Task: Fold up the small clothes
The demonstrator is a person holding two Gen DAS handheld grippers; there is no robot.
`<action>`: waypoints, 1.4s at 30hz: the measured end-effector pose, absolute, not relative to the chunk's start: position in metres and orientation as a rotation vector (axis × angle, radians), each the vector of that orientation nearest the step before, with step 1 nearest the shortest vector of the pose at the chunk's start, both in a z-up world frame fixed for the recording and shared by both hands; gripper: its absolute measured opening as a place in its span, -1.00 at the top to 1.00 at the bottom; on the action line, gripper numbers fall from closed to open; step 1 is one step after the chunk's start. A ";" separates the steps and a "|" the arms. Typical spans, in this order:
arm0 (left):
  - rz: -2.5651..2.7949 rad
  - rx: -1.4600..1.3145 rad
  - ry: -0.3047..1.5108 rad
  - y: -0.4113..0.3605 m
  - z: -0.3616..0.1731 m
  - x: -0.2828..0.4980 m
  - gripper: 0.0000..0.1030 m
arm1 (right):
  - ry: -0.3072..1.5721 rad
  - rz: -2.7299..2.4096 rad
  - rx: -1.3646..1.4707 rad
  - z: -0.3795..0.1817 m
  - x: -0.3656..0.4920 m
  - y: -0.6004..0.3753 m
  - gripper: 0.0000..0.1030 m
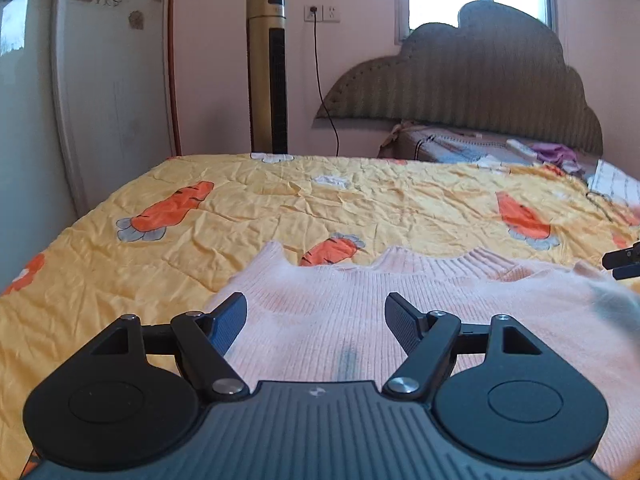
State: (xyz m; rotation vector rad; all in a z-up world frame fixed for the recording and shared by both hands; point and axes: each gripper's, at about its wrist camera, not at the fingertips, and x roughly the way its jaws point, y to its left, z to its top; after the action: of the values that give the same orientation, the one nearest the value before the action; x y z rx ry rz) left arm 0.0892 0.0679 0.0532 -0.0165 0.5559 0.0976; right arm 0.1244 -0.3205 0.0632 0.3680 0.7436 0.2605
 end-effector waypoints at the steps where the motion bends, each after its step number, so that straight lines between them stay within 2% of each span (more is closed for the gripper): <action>1: 0.091 -0.013 0.594 0.066 0.048 0.100 -0.47 | 0.762 0.263 0.355 0.060 0.134 -0.316 -0.16; 4: 0.078 -0.003 0.740 0.064 0.028 0.130 -0.47 | 0.854 0.256 0.234 0.043 0.162 -0.302 0.00; 6: 0.078 0.015 0.736 0.063 0.019 0.135 -0.54 | 0.872 0.263 0.229 0.032 0.167 -0.302 0.06; 8: 0.074 0.029 0.733 0.063 0.019 0.140 -0.54 | 0.872 0.301 0.283 0.029 0.171 -0.307 0.70; 14: 0.084 0.019 0.729 0.068 0.021 0.159 -0.55 | 0.755 0.297 0.419 0.045 0.158 -0.332 0.73; 17: 0.089 0.000 0.691 0.073 0.000 0.165 -0.77 | 0.736 0.257 0.462 0.038 0.155 -0.344 0.75; 19: 0.109 0.022 0.694 0.068 0.001 0.168 -0.77 | 0.804 0.228 0.419 0.015 0.161 -0.339 0.78; 21: 0.113 0.026 0.689 0.067 0.003 0.165 -0.78 | 0.768 0.226 0.440 0.012 0.158 -0.338 0.76; 22: 0.121 0.013 0.682 0.069 0.006 0.161 -0.77 | 0.763 0.224 0.455 0.013 0.158 -0.338 0.70; 23: 0.128 -0.010 0.672 0.072 0.012 0.152 -0.78 | 0.762 0.220 0.455 0.015 0.157 -0.338 0.50; 26: 0.135 -0.146 0.588 0.086 0.034 0.104 -0.78 | 0.751 0.210 0.458 0.023 0.147 -0.337 0.32; 30: 0.121 -0.345 0.504 0.106 0.045 0.033 -0.78 | 0.613 0.190 0.450 0.058 0.107 -0.334 0.26; 32: 0.097 -0.335 0.516 0.103 0.045 0.019 -0.78 | 0.561 0.244 0.429 0.075 0.090 -0.320 0.11; 35: 0.072 -0.260 0.524 0.091 0.044 0.021 -0.78 | 0.579 0.403 0.384 0.086 0.086 -0.278 -0.12; 40: 0.039 -0.263 0.669 0.079 0.021 0.055 -0.78 | 0.673 0.530 0.239 0.073 0.111 -0.195 -0.18; 42: 0.058 -0.170 0.674 0.068 0.009 0.060 -0.82 | 0.726 0.505 0.153 0.058 0.124 -0.175 -0.21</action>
State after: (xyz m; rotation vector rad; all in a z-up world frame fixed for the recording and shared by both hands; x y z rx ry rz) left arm 0.0596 0.0679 0.0094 -0.1704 0.6743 0.0581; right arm 0.1241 -0.1752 0.0581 0.1525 0.7261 0.5047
